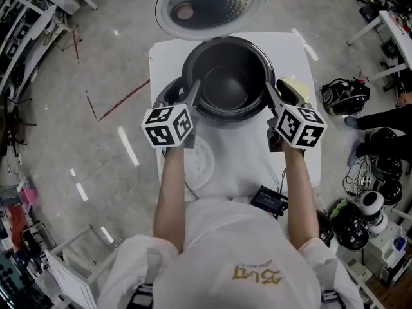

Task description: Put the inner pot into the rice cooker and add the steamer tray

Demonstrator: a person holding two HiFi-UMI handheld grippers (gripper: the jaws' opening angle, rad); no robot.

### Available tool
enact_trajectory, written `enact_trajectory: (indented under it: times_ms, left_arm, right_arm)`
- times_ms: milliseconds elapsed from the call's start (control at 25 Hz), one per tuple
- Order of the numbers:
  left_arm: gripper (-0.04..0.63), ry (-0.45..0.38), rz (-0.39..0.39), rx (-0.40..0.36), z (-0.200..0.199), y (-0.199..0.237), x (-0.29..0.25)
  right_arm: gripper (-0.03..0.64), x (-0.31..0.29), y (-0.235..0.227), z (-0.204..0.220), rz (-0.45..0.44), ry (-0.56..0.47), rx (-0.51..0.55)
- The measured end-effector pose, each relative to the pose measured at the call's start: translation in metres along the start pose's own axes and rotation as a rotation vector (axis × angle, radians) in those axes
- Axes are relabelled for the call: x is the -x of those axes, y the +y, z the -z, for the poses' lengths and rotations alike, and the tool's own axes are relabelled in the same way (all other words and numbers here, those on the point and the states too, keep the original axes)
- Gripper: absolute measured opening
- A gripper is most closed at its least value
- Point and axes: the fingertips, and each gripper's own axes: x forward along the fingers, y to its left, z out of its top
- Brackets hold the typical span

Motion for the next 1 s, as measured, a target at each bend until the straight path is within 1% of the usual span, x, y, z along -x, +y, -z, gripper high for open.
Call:
enact_trajectory:
  times_ms: [120, 360, 520, 680, 1000]
  left_arm:
    - [0.225, -0.013, -0.015, 0.0, 0.0, -0.003, 0.01]
    - [0.22, -0.042, -0.05, 0.021, 0.011, -0.028, 0.039]
    - [0.219, -0.062, -0.081, 0.044, 0.018, -0.037, 0.077]
    - [0.219, -0.061, -0.107, 0.066, 0.035, -0.045, 0.106]
    - [0.213, -0.06, -0.174, 0.112, 0.067, -0.036, 0.151]
  right_arm:
    - [0.152, 0.011, 0.003, 0.004, -0.022, -0.009, -0.006]
    - [0.152, 0.043, 0.006, 0.018, -0.091, -0.003, -0.01]
    - [0.15, 0.064, 0.028, 0.031, -0.147, 0.015, -0.01]
    - [0.153, 0.081, 0.042, 0.047, -0.195, 0.039, -0.01]
    - [0.153, 0.097, 0.068, 0.084, -0.27, 0.101, 0.006]
